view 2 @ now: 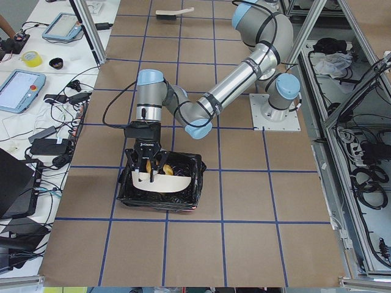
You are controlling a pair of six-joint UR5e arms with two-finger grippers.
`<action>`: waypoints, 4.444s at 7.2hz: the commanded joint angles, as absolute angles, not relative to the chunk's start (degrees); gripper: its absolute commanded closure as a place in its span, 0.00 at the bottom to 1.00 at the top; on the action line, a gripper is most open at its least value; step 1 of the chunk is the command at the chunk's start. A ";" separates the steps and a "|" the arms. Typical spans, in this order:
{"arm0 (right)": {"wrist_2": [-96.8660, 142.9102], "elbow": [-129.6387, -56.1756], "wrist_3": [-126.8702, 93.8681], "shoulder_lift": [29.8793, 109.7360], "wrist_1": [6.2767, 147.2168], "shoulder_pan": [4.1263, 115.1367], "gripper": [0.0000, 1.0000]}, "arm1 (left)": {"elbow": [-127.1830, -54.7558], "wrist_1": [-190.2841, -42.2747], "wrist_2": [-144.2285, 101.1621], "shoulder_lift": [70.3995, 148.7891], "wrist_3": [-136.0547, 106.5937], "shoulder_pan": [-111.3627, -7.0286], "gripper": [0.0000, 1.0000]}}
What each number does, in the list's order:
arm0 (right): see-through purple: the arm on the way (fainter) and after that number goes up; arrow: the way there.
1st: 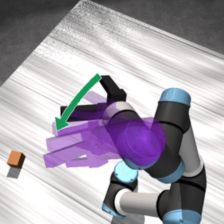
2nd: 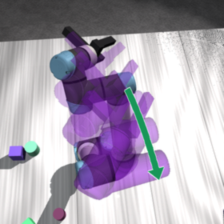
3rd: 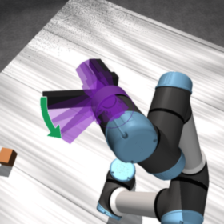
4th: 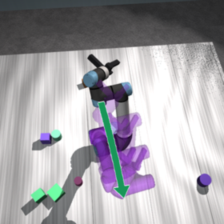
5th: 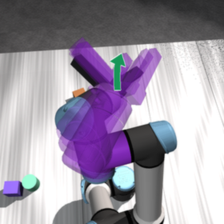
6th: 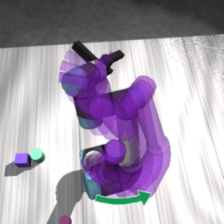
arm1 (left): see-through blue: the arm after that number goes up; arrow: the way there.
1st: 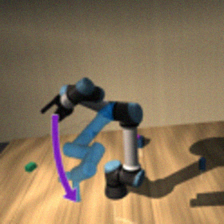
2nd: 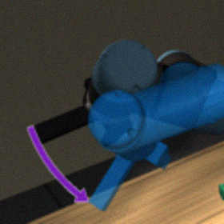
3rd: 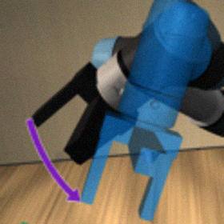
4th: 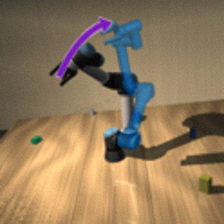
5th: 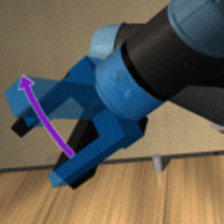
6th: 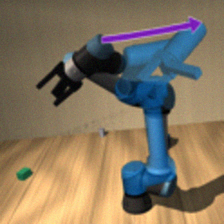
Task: Sweep and dump trash into bin
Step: 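Hold the dustpan tipped over the bin with the left gripper, then bring the emptied dustpan back from the bin with the left gripper, then lower the dustpan onto the table with the left gripper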
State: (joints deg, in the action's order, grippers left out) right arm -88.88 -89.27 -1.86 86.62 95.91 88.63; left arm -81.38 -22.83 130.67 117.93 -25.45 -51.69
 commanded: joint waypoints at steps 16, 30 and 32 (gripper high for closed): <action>-86.92 -89.38 -2.29 85.69 102.39 88.51 0.00 | -69.42 -78.58 101.71 116.63 -50.09 -65.48 1.00; -86.84 -89.65 -2.72 85.69 102.22 88.51 0.00 | -77.95 -70.14 94.39 124.89 -71.19 -72.77 1.00; -87.01 -89.65 -2.64 85.26 102.30 88.51 0.00 | -79.44 -69.00 94.39 124.37 -70.58 -72.77 1.00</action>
State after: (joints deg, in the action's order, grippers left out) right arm -86.92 -89.63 -2.67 85.55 102.28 88.51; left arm -78.32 -69.71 94.37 124.80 -70.82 -72.72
